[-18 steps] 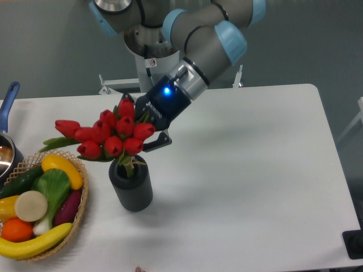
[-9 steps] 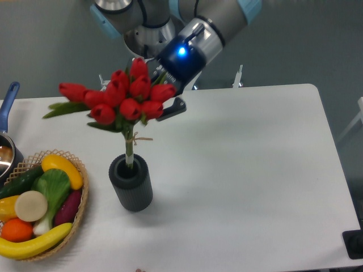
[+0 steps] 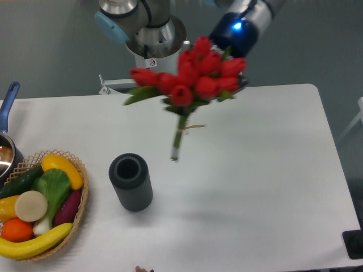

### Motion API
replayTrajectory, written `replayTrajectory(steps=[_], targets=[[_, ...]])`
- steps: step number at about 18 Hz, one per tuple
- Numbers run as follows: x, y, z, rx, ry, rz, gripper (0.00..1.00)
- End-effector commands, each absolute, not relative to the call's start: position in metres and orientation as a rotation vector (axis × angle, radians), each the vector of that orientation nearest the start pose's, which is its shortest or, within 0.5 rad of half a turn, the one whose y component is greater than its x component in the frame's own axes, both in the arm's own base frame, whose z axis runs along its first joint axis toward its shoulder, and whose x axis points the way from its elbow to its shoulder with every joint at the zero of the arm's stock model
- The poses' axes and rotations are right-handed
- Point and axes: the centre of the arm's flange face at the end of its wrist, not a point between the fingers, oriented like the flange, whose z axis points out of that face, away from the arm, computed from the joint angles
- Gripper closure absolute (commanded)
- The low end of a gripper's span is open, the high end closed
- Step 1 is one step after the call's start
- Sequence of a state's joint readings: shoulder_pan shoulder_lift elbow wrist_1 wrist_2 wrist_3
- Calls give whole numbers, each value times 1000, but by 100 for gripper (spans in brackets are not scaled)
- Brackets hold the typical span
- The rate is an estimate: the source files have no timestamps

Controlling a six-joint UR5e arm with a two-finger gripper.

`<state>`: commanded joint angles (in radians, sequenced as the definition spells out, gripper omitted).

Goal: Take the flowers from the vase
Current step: 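Carry the tulips up and away from the vase, holding them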

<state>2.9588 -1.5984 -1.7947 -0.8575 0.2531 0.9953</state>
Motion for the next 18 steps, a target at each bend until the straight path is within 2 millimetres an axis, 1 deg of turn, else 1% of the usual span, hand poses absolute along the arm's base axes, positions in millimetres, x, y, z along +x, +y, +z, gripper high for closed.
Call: replayTrajectory(steps=[2, 5, 8, 18], targets=[[-462, 298, 501, -1799, -30, -68, 63], [-478, 288, 482, -1810, -1, -21, 63], [-492, 282, 461, -1817, 3, -10, 63], [-489, 284, 452, -1822, 12, -15, 63]])
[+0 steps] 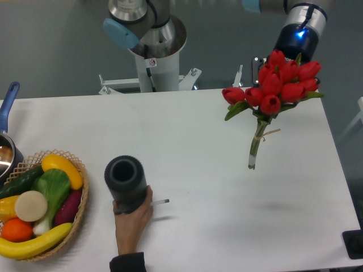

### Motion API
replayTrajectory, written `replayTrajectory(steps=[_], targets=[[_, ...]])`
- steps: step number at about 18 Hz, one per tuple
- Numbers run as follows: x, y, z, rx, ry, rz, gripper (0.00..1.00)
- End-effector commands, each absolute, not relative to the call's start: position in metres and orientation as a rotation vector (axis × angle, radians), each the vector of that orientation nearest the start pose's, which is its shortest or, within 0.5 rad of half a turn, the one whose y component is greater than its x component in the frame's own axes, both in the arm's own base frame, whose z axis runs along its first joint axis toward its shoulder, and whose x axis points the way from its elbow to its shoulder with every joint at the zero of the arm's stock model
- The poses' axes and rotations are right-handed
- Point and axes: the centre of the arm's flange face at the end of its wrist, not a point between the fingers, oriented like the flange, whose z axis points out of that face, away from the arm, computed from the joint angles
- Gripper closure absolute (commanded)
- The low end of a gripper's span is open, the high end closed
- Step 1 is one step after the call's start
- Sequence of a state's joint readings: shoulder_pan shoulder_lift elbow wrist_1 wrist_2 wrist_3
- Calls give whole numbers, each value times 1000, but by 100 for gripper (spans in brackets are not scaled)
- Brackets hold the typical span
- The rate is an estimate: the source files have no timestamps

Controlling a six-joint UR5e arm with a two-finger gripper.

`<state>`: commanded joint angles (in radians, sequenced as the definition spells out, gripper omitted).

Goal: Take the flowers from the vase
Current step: 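Carry the tulips up and away from the vase, holding them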

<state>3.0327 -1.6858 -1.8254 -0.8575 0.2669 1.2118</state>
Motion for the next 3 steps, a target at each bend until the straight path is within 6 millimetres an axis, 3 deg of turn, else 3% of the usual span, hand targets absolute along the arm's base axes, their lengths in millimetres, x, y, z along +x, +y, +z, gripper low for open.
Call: replayTrajectory(steps=[3], targets=[[-486, 285, 446, -1823, 5, -27, 63]])
